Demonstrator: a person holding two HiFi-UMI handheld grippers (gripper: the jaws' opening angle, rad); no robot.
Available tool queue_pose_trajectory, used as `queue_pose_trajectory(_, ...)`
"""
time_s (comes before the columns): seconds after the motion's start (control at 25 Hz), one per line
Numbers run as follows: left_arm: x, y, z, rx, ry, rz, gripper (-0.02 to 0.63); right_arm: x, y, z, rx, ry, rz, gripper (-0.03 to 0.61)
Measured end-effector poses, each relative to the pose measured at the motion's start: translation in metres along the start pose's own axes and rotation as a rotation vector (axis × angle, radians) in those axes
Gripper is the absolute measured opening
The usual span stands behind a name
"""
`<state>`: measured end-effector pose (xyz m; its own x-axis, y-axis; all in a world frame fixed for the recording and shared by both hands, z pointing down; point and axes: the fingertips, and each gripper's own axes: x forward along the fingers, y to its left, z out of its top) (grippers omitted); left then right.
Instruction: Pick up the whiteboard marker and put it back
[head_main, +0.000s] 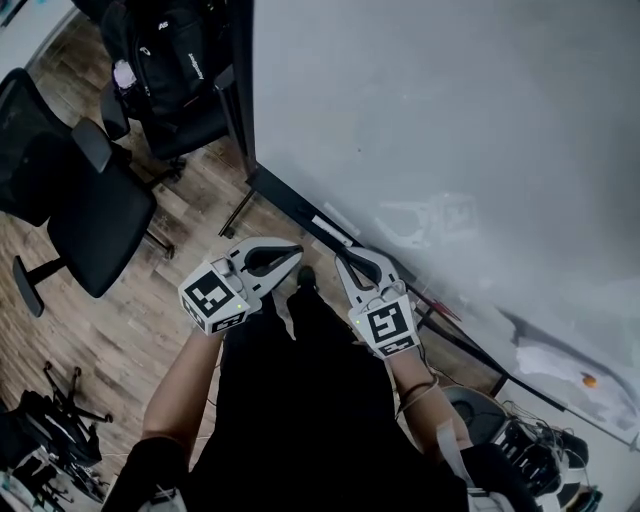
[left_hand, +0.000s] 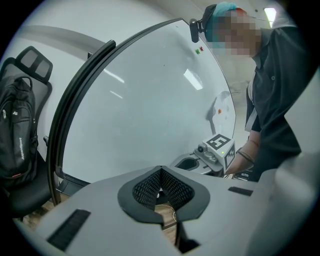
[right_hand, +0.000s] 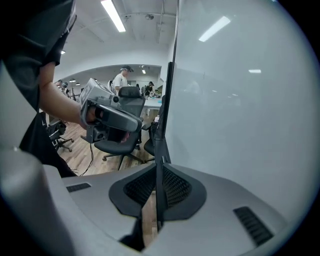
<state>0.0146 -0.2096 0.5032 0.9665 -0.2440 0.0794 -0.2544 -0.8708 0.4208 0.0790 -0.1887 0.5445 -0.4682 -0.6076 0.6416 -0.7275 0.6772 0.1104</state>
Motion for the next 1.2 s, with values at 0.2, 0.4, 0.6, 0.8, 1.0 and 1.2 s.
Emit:
queue_pose_trajectory(0.2, 0.002, -0.003, 0.0, 0.003, 0.002, -0.023, 0.012, 0.016, 0.001, -0.009, -0.027, 0.044, -0.02, 0.039)
queue_pose_trajectory(0.4, -0.001, -0.006, -0.003, -0.007, 0.009, -0.051, 0.012, 0.029, 0.002, -0.016, -0.024, 0.088, -0.047, 0.114)
queue_pose_trajectory(0.6, -0.002, -0.006, -0.006, 0.001, 0.026, -0.075, 0.012, 0.042, 0.003, -0.031, -0.098, 0.177, -0.084, 0.114)
queue_pose_trajectory(0.8, -0.003, -0.003, -0.009, 0.002, 0.041, -0.096, 0.012, 0.053, -0.002, -0.037, -0.124, 0.222, -0.129, 0.114)
queue_pose_trajectory(1.0, -0.004, -0.003, -0.011, -0.002, 0.056, -0.12, 0.012, 0.062, -0.004, -0.043, -0.132, 0.256, -0.171, 0.114)
queue_pose_trajectory(1.2, -0.005, 0.0, -0.014, -0.001, 0.073, -0.129, 0.012, 0.067, -0.007, -0.048, -0.124, 0.284, -0.222, 0.114)
